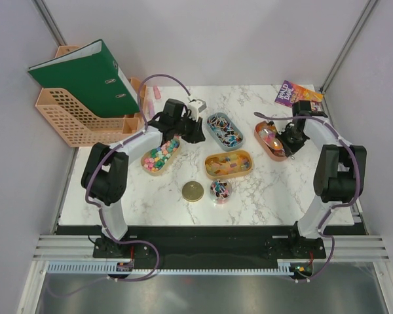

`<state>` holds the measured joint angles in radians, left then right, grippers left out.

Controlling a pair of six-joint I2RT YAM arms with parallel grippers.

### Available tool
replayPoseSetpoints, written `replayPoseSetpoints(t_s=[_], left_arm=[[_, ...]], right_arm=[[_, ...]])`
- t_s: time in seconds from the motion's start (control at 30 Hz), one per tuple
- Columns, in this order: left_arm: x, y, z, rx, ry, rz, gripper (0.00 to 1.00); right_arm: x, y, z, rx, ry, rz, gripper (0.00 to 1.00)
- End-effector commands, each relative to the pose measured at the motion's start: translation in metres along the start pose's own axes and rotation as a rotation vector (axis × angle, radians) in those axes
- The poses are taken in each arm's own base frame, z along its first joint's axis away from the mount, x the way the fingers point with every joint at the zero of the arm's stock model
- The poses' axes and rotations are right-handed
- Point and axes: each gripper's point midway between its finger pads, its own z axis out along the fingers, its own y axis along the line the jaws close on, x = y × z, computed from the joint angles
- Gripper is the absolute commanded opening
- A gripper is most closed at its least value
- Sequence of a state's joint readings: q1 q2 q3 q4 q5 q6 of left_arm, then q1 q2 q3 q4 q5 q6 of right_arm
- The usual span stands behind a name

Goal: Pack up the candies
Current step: Scoop the fake candies from the storage box, then place the fake candies in the packing bottle.

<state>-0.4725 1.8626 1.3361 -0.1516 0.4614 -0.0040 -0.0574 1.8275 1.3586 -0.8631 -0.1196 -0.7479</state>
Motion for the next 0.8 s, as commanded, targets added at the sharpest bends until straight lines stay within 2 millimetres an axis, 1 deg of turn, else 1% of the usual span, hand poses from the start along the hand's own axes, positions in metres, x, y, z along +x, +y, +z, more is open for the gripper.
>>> replayPoseSetpoints(t_s=[0.0,0.03,0.1,0.13,0.17,0.2,0.23,0.27,0.3,0.33,0.37,0.43,0.47,0.5,0.53,0.57,0.6,0.63,0.67,0.7,0.73,0.77], left_arm=[[-0.044,0.001,-0.029,-0.056,-0.084,0.140,0.24],[-0.048,0.002,-0.033,-0.063,-0.092,0.150,0.24],[-0.051,0.007,-0.037,-0.092,-0.087,0.169,0.27],[-0.053,0.010,-0.039,-0.114,-0.085,0.174,0.31],[-0.058,0.014,-0.042,-0.142,-0.093,0.173,0.35],[-0.059,0.026,-0.046,-0.217,-0.087,0.160,0.49],[-0.063,0.031,-0.051,-0.255,-0.094,0.161,0.61],[-0.066,0.036,-0.054,-0.289,-0.098,0.166,0.82],[-0.066,0.042,-0.058,-0.330,-0.094,0.178,0.94],[-0.068,0.044,-0.060,-0.338,-0.093,0.195,1.00],[-0.073,0.045,-0.064,-0.348,-0.100,0.218,1.00],[-0.076,0.048,-0.071,-0.382,-0.105,0.217,1.00],[-0.078,0.048,-0.078,-0.396,-0.115,0.215,1.00],[-0.078,0.051,-0.081,-0.413,-0.114,0.213,1.00],[-0.075,0.051,-0.084,-0.420,-0.107,0.208,1.00],[-0.072,0.052,-0.090,-0.430,-0.101,0.218,1.00],[-0.067,0.052,-0.092,-0.431,-0.087,0.223,1.00],[-0.061,0.053,-0.095,-0.436,-0.072,0.224,1.00],[-0.049,0.055,-0.096,-0.442,-0.051,0.212,1.00],[-0.048,0.055,-0.103,-0.455,-0.059,0.205,1.00],[-0.044,0.057,-0.106,-0.465,-0.055,0.195,1.00],[-0.033,0.060,-0.108,-0.478,-0.039,0.172,1.00]], right_arm=[[-0.028,-0.010,0.000,0.046,-0.200,-0.027,0.00],[-0.026,-0.009,-0.003,0.054,-0.215,-0.022,0.00],[-0.025,-0.016,-0.013,0.075,-0.246,-0.013,0.00],[-0.025,-0.017,-0.016,0.080,-0.260,-0.009,0.00],[-0.024,-0.023,-0.022,0.100,-0.270,-0.003,0.00],[-0.026,-0.025,-0.031,0.118,-0.287,-0.014,0.00],[-0.027,-0.027,-0.038,0.133,-0.296,-0.022,0.00],[-0.028,-0.030,-0.044,0.149,-0.304,-0.042,0.00],[-0.029,-0.030,-0.054,0.167,-0.313,-0.063,0.00],[-0.029,-0.030,-0.062,0.168,-0.311,-0.072,0.00],[-0.030,-0.030,-0.069,0.174,-0.309,-0.102,0.00],[-0.033,-0.027,-0.089,0.183,-0.325,-0.149,0.00],[-0.027,-0.015,-0.092,0.142,-0.309,-0.174,0.00],[-0.026,-0.011,-0.100,0.146,-0.309,-0.237,0.00],[-0.025,-0.005,-0.104,0.131,-0.303,-0.281,0.00],[-0.016,0.012,-0.104,0.069,-0.270,-0.320,0.00],[-0.014,0.018,-0.110,0.077,-0.270,-0.375,0.00],[-0.004,0.030,-0.106,0.038,-0.242,-0.397,0.00],[-0.003,0.040,-0.105,0.018,-0.233,-0.449,0.00],[0.002,0.044,-0.108,0.031,-0.213,-0.500,0.00],[0.007,0.057,-0.101,0.004,-0.185,-0.548,0.00],[0.010,0.062,-0.104,0.015,-0.175,-0.581,0.00]])
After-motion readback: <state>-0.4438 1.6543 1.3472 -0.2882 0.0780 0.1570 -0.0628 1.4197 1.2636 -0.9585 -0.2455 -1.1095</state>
